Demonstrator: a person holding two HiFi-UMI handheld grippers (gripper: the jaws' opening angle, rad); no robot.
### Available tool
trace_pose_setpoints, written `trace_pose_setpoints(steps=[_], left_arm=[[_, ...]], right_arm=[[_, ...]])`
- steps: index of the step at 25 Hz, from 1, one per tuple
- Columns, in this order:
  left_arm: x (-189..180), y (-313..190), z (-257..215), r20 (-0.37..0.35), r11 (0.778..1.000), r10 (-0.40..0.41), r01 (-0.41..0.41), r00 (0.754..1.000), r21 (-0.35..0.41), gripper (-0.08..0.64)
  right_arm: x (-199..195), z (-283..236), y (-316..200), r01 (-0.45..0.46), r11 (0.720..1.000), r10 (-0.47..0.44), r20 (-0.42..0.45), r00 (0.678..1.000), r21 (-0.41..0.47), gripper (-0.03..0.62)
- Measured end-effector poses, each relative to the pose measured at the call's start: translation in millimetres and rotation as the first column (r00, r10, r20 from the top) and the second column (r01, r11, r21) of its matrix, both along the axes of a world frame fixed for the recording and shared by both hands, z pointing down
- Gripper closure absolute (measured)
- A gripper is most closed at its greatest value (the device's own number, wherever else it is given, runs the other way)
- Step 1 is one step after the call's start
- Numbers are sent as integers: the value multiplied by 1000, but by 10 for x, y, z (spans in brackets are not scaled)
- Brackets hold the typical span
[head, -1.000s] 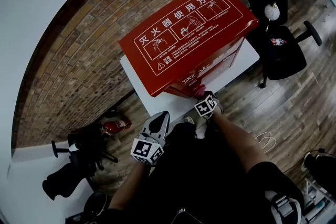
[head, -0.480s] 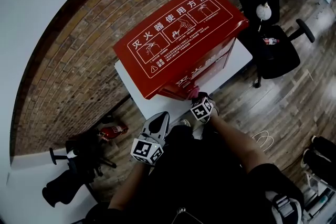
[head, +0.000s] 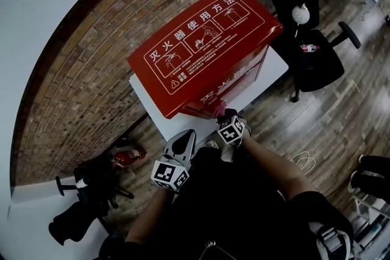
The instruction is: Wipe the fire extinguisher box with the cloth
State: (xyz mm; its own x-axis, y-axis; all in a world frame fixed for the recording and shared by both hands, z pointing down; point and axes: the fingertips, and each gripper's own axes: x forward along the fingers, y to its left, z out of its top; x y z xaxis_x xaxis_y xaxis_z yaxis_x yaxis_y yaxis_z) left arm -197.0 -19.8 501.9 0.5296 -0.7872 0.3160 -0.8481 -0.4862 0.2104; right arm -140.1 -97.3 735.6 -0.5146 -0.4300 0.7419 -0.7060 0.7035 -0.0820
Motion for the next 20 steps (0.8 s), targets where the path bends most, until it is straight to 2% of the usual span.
trace_pose_setpoints(steps=[10, 20], left_arm=[[-27, -61, -30, 0, 1000, -23, 23, 1000, 3, 540], [8, -101, -92, -6, 1000, -5, 5, 1000, 27, 540]], right_arm=[[-23, -295, 13, 6, 1000, -6, 49, 999, 18, 509], [-43, -687, 13, 4, 999, -9, 92, 996, 54, 508]])
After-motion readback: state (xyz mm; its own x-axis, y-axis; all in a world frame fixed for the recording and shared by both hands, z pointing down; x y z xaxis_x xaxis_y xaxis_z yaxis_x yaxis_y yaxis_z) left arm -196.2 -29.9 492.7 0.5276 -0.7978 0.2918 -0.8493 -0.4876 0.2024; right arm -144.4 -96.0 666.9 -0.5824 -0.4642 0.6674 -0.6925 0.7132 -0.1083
